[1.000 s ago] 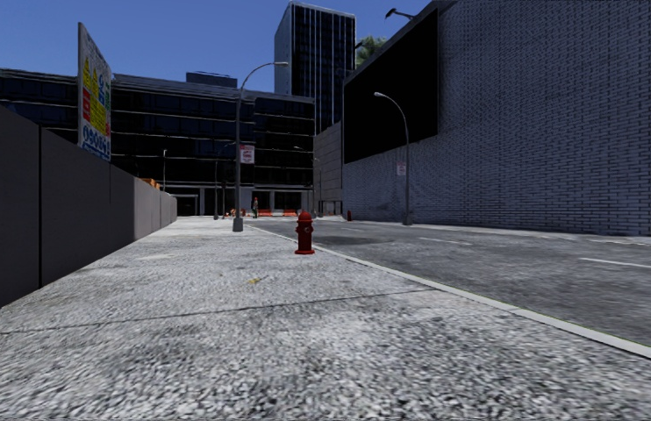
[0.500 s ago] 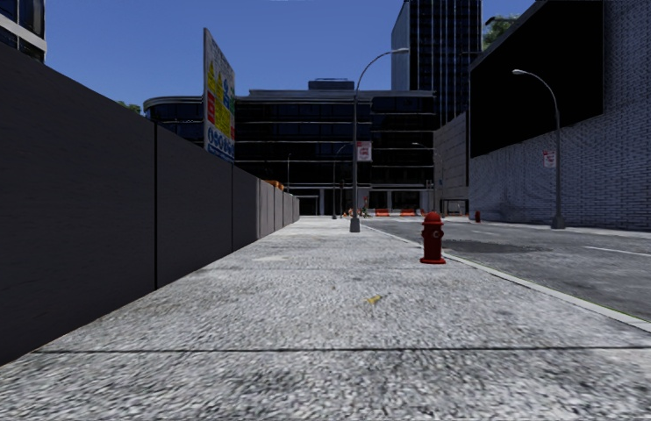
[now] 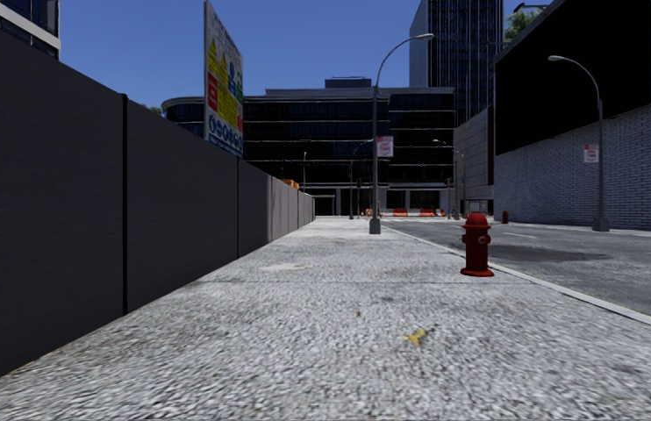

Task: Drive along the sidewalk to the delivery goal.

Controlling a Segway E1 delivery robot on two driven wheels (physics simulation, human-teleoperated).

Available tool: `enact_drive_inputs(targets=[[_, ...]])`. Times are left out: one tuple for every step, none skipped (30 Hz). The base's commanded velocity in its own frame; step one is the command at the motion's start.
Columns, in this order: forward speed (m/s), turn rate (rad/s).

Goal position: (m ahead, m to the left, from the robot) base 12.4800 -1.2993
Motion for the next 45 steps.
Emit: enact_drive_inputs(targets=[[1.71,-0.23],[1.71,-0.23],[1.71,-0.24],[1.71,-0.24],[1.71,-0.24],[1.71,-0.24],[1.71,-0.24],[1.71,-0.24],[1.71,-0.24],[1.71,-0.24],[1.71,-0.24],[1.71,-0.24],[1.71,-0.24],[1.71,-0.24],[1.71,-0.24],[1.71,-0.24],[1.71,-0.24],[1.71,-0.24],[1.71,-0.24],[1.71,-0.24],[1.71,-0.24],[1.71,-0.24],[1.71,-0.24],[1.71,-0.24],[1.71,-0.24],[1.71,-0.24],[1.71,-0.24],[1.71,-0.24],[1.71,-0.24],[1.71,-0.24],[1.71,-0.24],[1.71,-0.24],[1.71,-0.24],[1.71,-0.17],[1.71,-0.17],[1.71,0.00],[1.71,0.00],[1.71,0.00],[1.71,0.00],[1.71,0.00],[1.71,0.00],[1.71,0.00],[1.71,0.00],[1.71,0.00],[1.71,0.00]])
